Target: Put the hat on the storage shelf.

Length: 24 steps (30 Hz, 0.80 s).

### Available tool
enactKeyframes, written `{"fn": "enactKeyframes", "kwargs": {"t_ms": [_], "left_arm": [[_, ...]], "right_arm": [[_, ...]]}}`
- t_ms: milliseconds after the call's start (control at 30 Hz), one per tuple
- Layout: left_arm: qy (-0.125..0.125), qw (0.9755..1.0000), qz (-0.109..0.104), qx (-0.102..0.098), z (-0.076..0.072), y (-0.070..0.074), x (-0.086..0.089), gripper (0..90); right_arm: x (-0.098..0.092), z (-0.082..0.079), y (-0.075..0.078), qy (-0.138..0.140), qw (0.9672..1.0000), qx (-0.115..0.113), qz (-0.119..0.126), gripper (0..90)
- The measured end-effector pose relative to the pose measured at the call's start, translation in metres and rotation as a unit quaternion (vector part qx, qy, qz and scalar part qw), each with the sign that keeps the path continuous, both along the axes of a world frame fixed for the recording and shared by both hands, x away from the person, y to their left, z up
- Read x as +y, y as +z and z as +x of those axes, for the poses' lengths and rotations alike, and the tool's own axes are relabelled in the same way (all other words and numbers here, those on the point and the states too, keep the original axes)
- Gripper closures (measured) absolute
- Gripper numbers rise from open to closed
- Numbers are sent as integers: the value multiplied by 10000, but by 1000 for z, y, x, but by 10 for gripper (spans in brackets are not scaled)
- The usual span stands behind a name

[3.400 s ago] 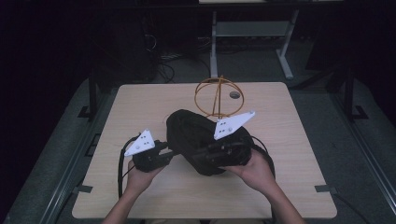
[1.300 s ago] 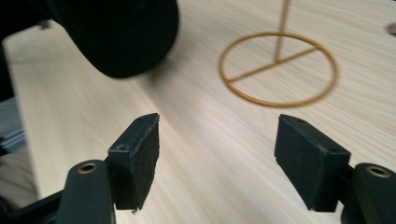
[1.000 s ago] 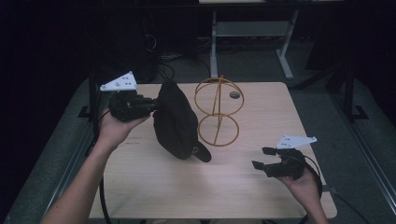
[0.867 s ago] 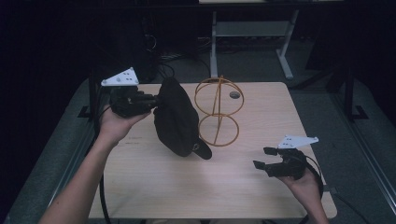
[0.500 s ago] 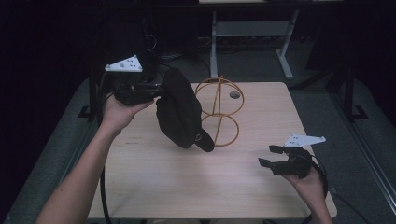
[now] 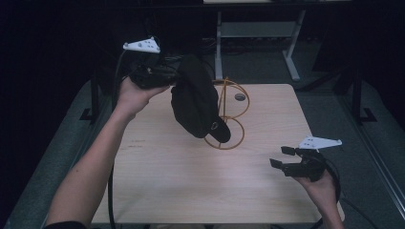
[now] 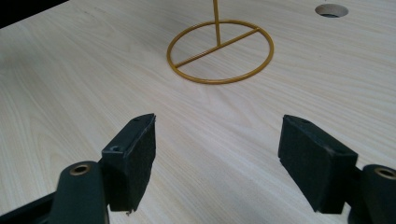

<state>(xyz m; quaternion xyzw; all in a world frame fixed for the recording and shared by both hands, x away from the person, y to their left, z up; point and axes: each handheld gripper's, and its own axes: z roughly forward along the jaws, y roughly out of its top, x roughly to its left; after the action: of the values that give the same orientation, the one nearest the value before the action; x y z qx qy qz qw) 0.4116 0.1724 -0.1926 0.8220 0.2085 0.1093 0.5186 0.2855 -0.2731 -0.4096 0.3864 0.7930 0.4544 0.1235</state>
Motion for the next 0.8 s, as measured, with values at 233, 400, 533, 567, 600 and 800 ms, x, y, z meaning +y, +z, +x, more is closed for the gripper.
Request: {"fn": "enactKeyframes", "kwargs": {"t_ms": [233,400,533,567,600,800], "left_arm": [[-60,9998,201,-31,12,15,-24,861],[-90,9994,335,-44,20,21,-40,861],[-105,9992,379,8,29,18,-60,861],[-105,9992,379,8,29,18,-60,860],[-103,9991,423,-7,31,17,-63,860],[-21,9990,439,77,41,9,-78,859]], "right_arm": [[0,-1,0,-43,10000,-17,-3,271],[-3,-1,0,-66,10000,-16,16,271],[-5,-1,-2,-111,9999,-11,46,271],[-5,-1,-2,-111,9999,-12,48,271],[-5,-1,-3,-111,9999,-15,50,271],[-6,0,-5,-71,10000,18,42,271]]}}
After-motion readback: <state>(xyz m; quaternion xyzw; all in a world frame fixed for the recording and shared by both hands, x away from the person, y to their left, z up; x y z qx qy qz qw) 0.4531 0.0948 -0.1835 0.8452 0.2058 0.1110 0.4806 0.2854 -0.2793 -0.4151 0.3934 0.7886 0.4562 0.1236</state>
